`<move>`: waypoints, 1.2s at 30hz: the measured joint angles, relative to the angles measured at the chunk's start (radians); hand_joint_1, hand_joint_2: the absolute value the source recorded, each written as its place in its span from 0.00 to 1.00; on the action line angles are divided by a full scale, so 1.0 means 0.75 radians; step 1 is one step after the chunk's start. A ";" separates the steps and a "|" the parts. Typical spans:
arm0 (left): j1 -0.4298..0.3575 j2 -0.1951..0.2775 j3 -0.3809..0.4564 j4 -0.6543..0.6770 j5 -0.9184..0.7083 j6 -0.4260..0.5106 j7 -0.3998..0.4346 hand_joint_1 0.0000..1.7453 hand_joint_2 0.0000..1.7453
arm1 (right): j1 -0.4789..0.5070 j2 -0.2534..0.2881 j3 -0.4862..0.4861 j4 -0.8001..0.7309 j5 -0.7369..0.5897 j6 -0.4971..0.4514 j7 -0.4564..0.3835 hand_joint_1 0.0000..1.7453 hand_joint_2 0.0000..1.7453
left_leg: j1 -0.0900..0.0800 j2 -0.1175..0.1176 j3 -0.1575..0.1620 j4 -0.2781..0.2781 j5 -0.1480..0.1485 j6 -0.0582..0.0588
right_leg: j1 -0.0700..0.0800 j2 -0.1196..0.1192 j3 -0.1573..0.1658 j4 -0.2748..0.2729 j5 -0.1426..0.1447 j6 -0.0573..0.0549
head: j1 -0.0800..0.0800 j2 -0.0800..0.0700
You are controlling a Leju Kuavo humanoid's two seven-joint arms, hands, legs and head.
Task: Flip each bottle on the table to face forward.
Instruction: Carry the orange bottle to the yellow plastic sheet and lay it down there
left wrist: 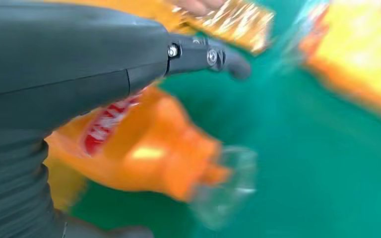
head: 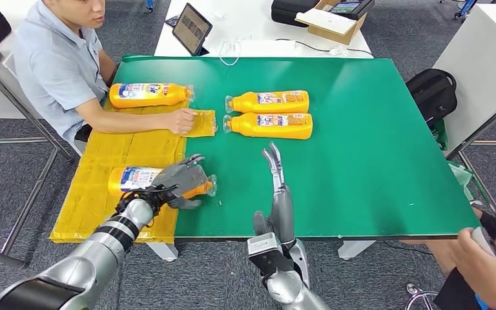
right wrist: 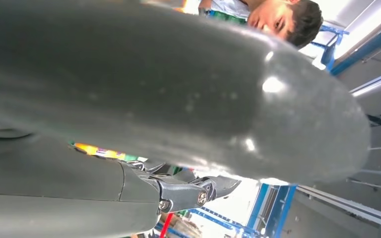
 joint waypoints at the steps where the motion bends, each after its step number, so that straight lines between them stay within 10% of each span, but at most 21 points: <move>1: 0.025 -0.008 0.020 -0.037 0.041 0.022 -0.030 0.00 1.00 | -0.001 -0.002 0.001 0.001 -0.002 -0.008 0.000 0.00 0.00 | 0.000 0.000 0.000 0.000 0.000 0.000 | 0.000 0.000 0.000 0.000 0.000 0.000 | 0.000 0.000; 2: 0.053 -0.014 0.036 -0.083 0.079 0.046 -0.057 0.00 1.00 | -0.001 -0.004 0.003 0.001 -0.004 -0.018 0.000 0.00 0.00 | 0.000 0.000 0.000 0.000 0.000 0.000 | 0.000 0.000 0.000 0.000 0.000 0.000 | 0.000 0.000; 6: 0.174 -0.033 0.082 -0.325 0.273 0.091 -0.130 0.00 1.00 | 0.003 -0.012 0.007 -0.003 0.011 -0.061 0.000 0.00 1.00 | 0.000 0.000 -0.001 0.000 0.000 0.000 | 0.000 0.000 -0.002 0.000 0.000 0.000 | 0.000 0.000; 13: 0.402 -0.051 0.122 -0.782 0.618 0.177 -0.231 0.00 1.00 | 0.028 -0.034 -0.002 -0.030 0.175 -0.046 0.016 0.00 1.00 | 0.000 0.001 -0.003 0.000 -0.001 0.000 | 0.000 0.000 -0.004 0.000 -0.001 0.000 | 0.000 0.000; 19: 0.594 -0.052 0.155 -1.133 0.797 0.291 -0.282 0.00 1.00 | 0.030 -0.105 -0.073 0.023 0.569 0.188 0.257 0.00 1.00 | 0.000 0.000 -0.003 0.000 -0.001 0.000 | 0.000 0.000 -0.003 -0.001 -0.001 0.000 | 0.000 0.000; 28: 0.846 -0.074 0.172 -1.505 0.584 0.694 -0.317 0.00 1.00 | 0.004 -0.244 -0.263 0.160 0.859 0.331 0.485 0.00 1.00 | -0.001 -0.001 -0.004 0.000 -0.002 0.001 | -0.002 0.000 -0.004 -0.001 -0.001 0.000 | 0.000 0.000; 36: 0.873 -0.078 0.113 -1.565 0.570 0.709 -0.293 0.00 1.00 | -0.165 -0.283 -0.310 0.409 0.974 0.363 0.534 0.00 1.00 | -0.001 0.000 -0.003 0.000 0.000 0.001 | -0.001 0.000 -0.004 -0.001 0.000 0.001 | 0.000 0.000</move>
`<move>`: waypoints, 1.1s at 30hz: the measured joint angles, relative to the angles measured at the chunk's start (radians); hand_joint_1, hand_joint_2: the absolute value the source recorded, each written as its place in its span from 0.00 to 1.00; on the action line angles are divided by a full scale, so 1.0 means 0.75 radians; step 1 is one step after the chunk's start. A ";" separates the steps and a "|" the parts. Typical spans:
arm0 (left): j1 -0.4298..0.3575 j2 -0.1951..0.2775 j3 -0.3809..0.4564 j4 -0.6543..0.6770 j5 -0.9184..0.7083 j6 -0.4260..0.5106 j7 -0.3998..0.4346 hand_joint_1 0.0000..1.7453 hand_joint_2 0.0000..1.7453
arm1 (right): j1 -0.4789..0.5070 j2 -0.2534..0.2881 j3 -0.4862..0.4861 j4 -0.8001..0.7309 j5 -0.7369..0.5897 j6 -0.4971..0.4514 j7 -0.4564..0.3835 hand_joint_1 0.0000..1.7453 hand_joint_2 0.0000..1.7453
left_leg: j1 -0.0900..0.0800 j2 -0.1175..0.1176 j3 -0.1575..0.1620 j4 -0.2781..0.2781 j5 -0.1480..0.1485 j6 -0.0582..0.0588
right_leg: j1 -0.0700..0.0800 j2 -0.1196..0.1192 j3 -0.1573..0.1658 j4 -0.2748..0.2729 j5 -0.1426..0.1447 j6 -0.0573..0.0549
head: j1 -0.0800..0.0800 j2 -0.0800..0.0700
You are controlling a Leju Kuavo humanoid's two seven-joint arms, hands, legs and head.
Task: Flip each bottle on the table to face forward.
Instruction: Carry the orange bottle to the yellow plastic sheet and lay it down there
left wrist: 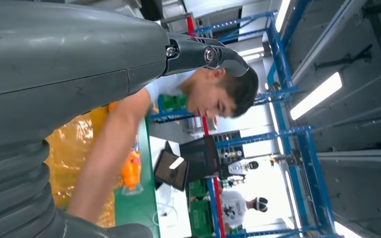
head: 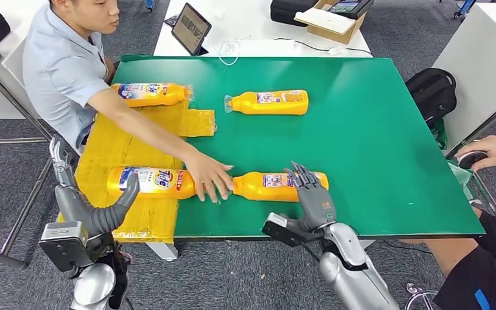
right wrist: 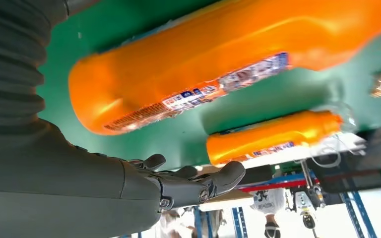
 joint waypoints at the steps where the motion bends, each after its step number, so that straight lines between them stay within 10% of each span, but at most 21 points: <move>1: -0.005 0.000 -0.008 0.001 0.000 -0.002 0.007 0.00 1.00 | -0.028 0.000 0.000 0.039 0.011 0.006 0.012 0.00 1.00 | 0.000 0.000 0.000 0.000 0.000 0.000 | 0.000 0.000 0.000 0.000 0.000 0.000 | 0.000 0.000; 19: -0.053 0.005 -0.055 0.079 0.063 -0.122 0.118 0.00 1.00 | -0.422 0.030 0.047 0.632 0.132 0.228 0.273 0.00 1.00 | 0.000 0.001 0.004 0.000 0.000 0.000 | 0.000 0.001 0.003 0.000 0.000 0.000 | 0.000 0.000; 21: -0.056 0.008 -0.058 0.087 0.074 -0.139 0.127 0.00 1.00 | -0.464 0.031 0.061 0.678 0.147 0.289 0.299 0.19 1.00 | 0.000 0.003 0.007 0.000 0.000 0.000 | 0.000 0.001 0.004 0.000 0.000 0.000 | 0.000 0.000; 25: -0.064 0.013 -0.058 0.108 0.099 -0.166 0.132 0.00 1.00 | -0.522 0.030 0.088 0.743 0.146 0.374 0.293 0.99 1.00 | 0.000 0.003 0.011 0.000 0.000 0.000 | 0.000 0.001 0.008 -0.001 0.000 0.000 | 0.000 0.000; 33: -0.079 0.022 -0.068 0.143 0.151 -0.216 0.117 0.00 1.00 | -0.530 0.011 0.060 0.778 -0.120 0.443 -0.011 1.00 1.00 | 0.000 0.003 0.013 0.000 0.001 0.002 | 0.000 0.001 0.011 -0.001 0.003 0.003 | 0.000 0.000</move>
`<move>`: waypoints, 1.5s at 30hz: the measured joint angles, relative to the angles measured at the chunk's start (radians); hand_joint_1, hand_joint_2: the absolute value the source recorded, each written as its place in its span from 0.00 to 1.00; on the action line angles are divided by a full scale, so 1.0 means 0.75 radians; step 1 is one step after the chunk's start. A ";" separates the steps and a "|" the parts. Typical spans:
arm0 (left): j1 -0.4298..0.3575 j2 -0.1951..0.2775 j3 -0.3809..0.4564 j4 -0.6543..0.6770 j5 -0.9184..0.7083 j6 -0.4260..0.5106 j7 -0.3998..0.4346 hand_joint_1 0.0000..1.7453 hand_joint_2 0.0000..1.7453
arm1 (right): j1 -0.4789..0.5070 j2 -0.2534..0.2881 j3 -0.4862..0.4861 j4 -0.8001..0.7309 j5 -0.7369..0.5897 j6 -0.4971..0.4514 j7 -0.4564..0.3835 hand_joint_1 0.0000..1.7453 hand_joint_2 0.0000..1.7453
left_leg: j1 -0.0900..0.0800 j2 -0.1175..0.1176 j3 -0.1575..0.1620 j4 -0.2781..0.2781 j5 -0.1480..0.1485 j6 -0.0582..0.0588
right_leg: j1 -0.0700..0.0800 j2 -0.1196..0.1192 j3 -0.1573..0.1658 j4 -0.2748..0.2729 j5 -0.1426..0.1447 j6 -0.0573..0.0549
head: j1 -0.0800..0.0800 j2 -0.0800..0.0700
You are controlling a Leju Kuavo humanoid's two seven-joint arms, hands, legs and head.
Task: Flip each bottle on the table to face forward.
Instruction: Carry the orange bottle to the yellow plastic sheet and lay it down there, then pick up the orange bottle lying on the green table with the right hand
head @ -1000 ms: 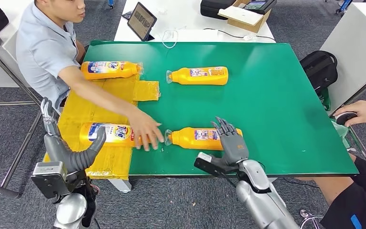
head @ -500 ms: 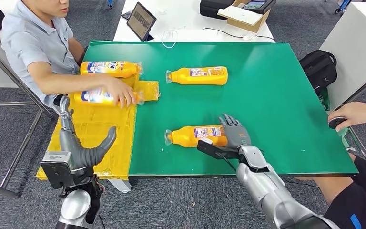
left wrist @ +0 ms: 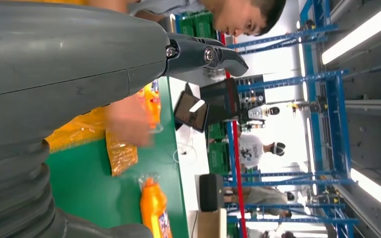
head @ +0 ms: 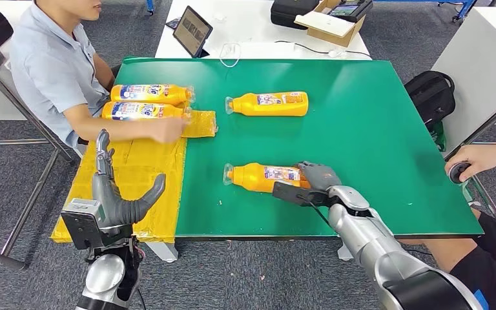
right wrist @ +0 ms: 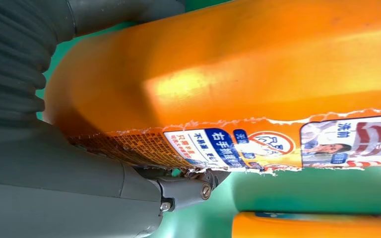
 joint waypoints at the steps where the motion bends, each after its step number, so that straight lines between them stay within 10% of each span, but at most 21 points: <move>1: -0.001 0.001 -0.003 0.004 0.003 -0.002 -0.002 0.00 1.00 | 0.005 -0.004 -0.007 -0.001 -0.025 0.001 -0.034 1.00 1.00 | 0.000 0.001 0.000 0.000 0.000 0.000 | 0.000 0.001 0.000 0.000 0.000 0.000 | 0.000 0.000; 19: -0.011 0.001 -0.013 0.028 0.022 -0.006 -0.010 0.00 1.00 | 0.046 0.002 -0.048 -0.022 -0.192 -0.005 -0.148 1.00 1.00 | 0.001 0.003 0.002 0.000 -0.001 -0.001 | 0.001 0.003 0.000 0.000 0.000 0.000 | 0.000 0.000; 25: 0.103 -0.024 -0.056 0.014 0.188 -0.118 -0.034 0.00 1.00 | 0.489 0.151 -0.255 -0.590 -0.740 -0.183 -0.378 1.00 1.00 | 0.001 -0.005 -0.010 0.000 -0.002 -0.001 | 0.002 -0.002 -0.007 0.000 -0.002 0.000 | 0.000 0.000; 33: 0.216 -0.029 -0.171 0.044 0.294 -0.305 -0.002 0.00 1.00 | 0.796 0.267 -0.262 -1.073 -0.826 -0.286 -0.423 1.00 1.00 | 0.001 -0.004 -0.019 -0.001 -0.004 -0.002 | 0.002 -0.002 -0.016 0.000 -0.004 -0.002 | 0.000 0.000; 45: 0.187 -0.035 -0.256 0.046 0.478 -0.513 0.021 0.00 1.00 | 0.787 0.296 0.108 -1.037 -0.616 -0.258 -0.396 1.00 1.00 | 0.002 -0.003 -0.018 -0.001 -0.003 -0.002 | 0.002 -0.001 -0.016 0.000 -0.003 -0.002 | -0.001 0.000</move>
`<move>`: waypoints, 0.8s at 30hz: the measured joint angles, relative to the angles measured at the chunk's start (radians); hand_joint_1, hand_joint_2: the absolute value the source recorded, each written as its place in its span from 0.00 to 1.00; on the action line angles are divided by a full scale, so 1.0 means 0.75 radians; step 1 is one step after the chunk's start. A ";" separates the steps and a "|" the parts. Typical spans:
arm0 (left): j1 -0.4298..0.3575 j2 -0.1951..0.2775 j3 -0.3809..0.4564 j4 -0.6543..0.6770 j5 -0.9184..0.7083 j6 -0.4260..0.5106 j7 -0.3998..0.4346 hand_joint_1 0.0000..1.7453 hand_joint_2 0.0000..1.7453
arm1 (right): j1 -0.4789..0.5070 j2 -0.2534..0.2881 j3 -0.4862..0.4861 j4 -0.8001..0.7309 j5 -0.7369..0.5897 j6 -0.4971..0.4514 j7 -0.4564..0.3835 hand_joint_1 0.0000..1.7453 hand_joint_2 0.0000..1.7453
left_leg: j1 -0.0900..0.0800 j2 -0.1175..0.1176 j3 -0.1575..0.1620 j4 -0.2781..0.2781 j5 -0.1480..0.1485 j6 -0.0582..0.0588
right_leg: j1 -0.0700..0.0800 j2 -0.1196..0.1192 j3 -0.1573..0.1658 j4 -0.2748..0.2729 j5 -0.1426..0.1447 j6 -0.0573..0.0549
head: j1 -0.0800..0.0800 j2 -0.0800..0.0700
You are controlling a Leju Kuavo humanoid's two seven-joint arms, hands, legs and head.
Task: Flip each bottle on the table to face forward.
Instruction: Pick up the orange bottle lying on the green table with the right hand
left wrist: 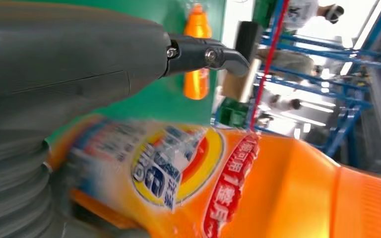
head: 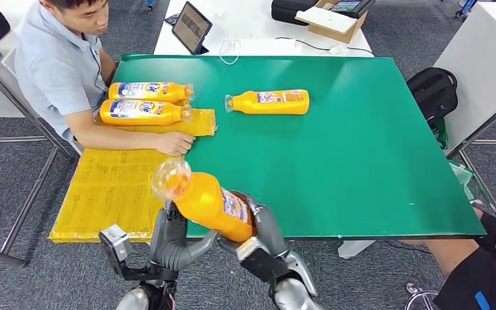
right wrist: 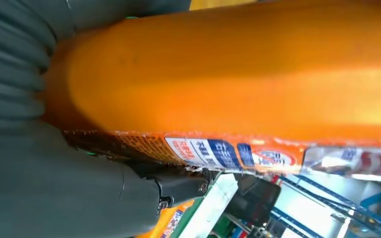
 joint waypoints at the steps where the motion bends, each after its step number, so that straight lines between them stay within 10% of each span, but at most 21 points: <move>1: -0.005 -0.001 -0.004 -0.006 0.014 -0.003 -0.003 0.00 1.00 | -0.013 0.005 0.030 0.035 0.001 -0.002 0.004 1.00 1.00 | 0.000 0.000 0.000 0.000 0.000 0.000 | 0.000 0.000 0.000 0.000 0.000 0.000 | 0.000 0.000; 11: -0.010 -0.004 -0.004 -0.029 0.066 -0.009 -0.016 0.00 1.00 | -0.082 0.023 0.156 0.210 -0.002 -0.014 0.010 1.00 1.00 | -0.001 -0.001 -0.001 0.000 0.000 0.000 | -0.001 0.000 0.000 0.000 0.000 0.000 | 0.000 0.000; 12: -0.010 -0.003 -0.004 -0.029 0.064 -0.009 -0.016 0.09 1.00 | -0.090 0.024 0.162 0.222 -0.001 -0.015 0.013 1.00 1.00 | -0.001 0.000 0.000 0.000 0.000 0.000 | -0.001 0.000 0.000 0.000 0.000 0.000 | 0.000 0.000; 16: -0.018 0.003 -0.008 -0.025 0.023 -0.013 0.018 1.00 1.00 | -0.114 0.026 0.180 0.251 0.003 -0.023 0.021 1.00 1.00 | -0.001 0.000 0.000 0.000 0.000 0.000 | -0.001 0.000 0.000 0.000 0.000 0.000 | 0.000 0.000; 20: -0.038 0.011 -0.014 -0.003 0.002 -0.033 0.055 1.00 1.00 | -0.127 0.026 0.183 0.260 0.002 -0.025 0.029 1.00 1.00 | -0.001 0.000 0.000 0.000 0.000 0.000 | -0.001 0.000 0.000 0.000 0.000 0.000 | 0.000 0.000; 24: -0.059 0.017 -0.013 0.023 0.027 -0.079 0.079 1.00 1.00 | -0.127 0.025 0.183 0.259 -0.007 -0.029 0.033 0.16 1.00 | -0.001 -0.001 -0.001 0.000 0.000 0.000 | -0.001 0.000 0.000 0.000 0.000 0.000 | 0.000 0.000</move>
